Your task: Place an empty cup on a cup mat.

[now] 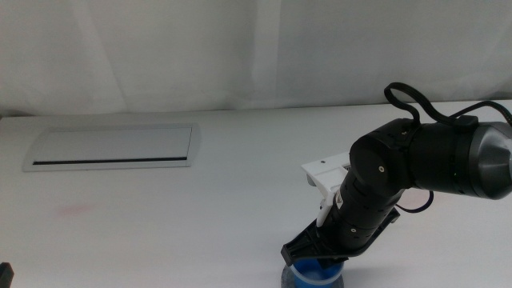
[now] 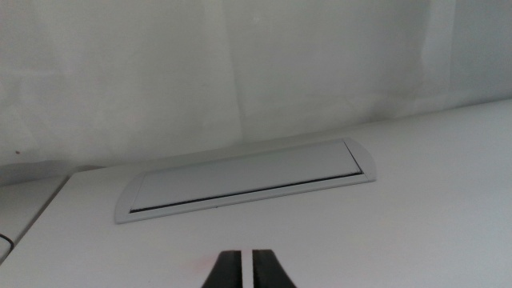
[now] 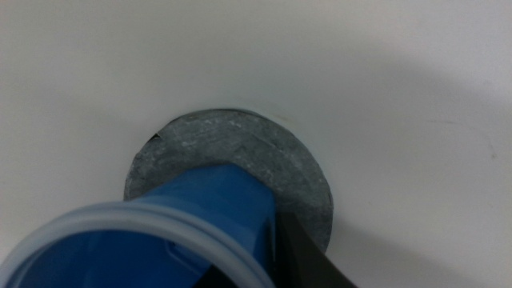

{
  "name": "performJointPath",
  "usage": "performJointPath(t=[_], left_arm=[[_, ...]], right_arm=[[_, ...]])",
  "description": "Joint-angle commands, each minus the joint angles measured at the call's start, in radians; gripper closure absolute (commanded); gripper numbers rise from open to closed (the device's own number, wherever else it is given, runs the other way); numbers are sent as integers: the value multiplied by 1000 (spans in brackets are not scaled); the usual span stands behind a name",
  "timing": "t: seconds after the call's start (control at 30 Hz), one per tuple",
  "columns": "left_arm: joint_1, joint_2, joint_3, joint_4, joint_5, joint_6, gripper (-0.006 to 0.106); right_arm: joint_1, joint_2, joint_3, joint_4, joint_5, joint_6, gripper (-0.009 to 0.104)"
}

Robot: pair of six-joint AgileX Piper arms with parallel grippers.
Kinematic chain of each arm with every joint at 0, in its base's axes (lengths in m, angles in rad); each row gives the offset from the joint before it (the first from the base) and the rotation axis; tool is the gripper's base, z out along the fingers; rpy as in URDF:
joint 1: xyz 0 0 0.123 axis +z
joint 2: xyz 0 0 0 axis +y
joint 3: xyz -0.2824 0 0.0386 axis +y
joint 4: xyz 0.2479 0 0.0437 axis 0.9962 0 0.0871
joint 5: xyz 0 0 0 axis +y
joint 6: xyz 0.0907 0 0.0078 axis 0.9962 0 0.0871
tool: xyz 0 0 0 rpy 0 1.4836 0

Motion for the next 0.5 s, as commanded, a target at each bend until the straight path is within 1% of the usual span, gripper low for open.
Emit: performJointPath(t=[0.0,0.17,0.2,0.27,0.3,0.37,0.43,0.47], left_arm=[[-6,-22,18,-9,1,-3,103],[-6,-22,18,-9,1,-3,103],[-6,-22,18,-9,1,-3,103],[-6,-22,18,-9,1,-3,103],[-6,-22,18,-9,1,-3,103],[-6,-22,18,-9,1,-3,103],[-6,-22,18,-9,1,-3,103],[-6,-22,18,-9,1,-3,103]], right_arm=[[2,14,-3,-9,1,2,98],[2,14,-3,-9,4,2,97],[2,14,-5,-9,5,2,81],[2,14,-5,-11,3,2,63],[2,14,-5,-13,3,2,52],[2,14,-5,-22,1,2,25],[2,14,-5,-40,-2,2,2],[2,14,-5,-49,-2,2,-8]])
